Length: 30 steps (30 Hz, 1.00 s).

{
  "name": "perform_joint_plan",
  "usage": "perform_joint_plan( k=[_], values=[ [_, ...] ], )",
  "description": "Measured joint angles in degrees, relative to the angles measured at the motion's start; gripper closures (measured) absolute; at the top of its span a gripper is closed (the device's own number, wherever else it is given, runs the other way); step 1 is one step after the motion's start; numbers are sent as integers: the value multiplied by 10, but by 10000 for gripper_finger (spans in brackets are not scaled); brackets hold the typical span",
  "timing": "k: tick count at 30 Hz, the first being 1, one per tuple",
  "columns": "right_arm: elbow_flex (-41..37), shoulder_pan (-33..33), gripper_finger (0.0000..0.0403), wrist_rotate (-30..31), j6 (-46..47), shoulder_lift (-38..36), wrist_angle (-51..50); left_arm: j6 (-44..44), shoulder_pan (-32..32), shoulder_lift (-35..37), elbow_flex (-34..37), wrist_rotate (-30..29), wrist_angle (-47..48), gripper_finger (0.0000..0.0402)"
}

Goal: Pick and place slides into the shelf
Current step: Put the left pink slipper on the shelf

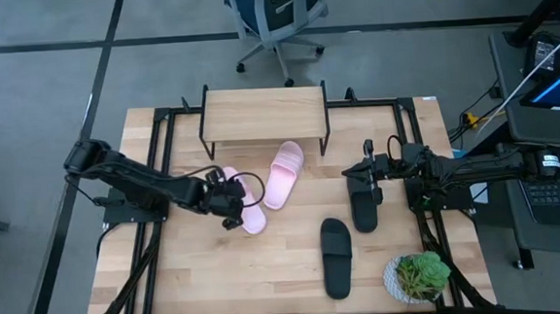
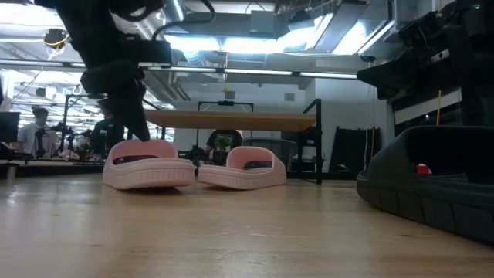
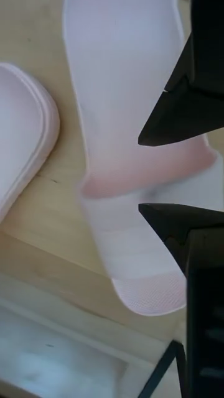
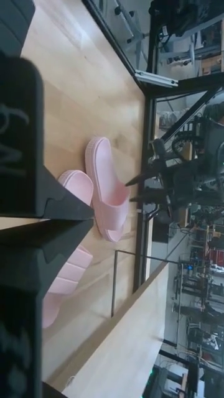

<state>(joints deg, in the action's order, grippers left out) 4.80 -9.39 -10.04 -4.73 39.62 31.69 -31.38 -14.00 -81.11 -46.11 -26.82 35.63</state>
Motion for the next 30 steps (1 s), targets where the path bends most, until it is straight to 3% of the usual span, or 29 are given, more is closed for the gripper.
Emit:
perform_joint_plan(
  k=[30],
  values=[
    [0,0,396,0,-5,0,-11,0,40,-22,0,-10,30,249]
  ],
)
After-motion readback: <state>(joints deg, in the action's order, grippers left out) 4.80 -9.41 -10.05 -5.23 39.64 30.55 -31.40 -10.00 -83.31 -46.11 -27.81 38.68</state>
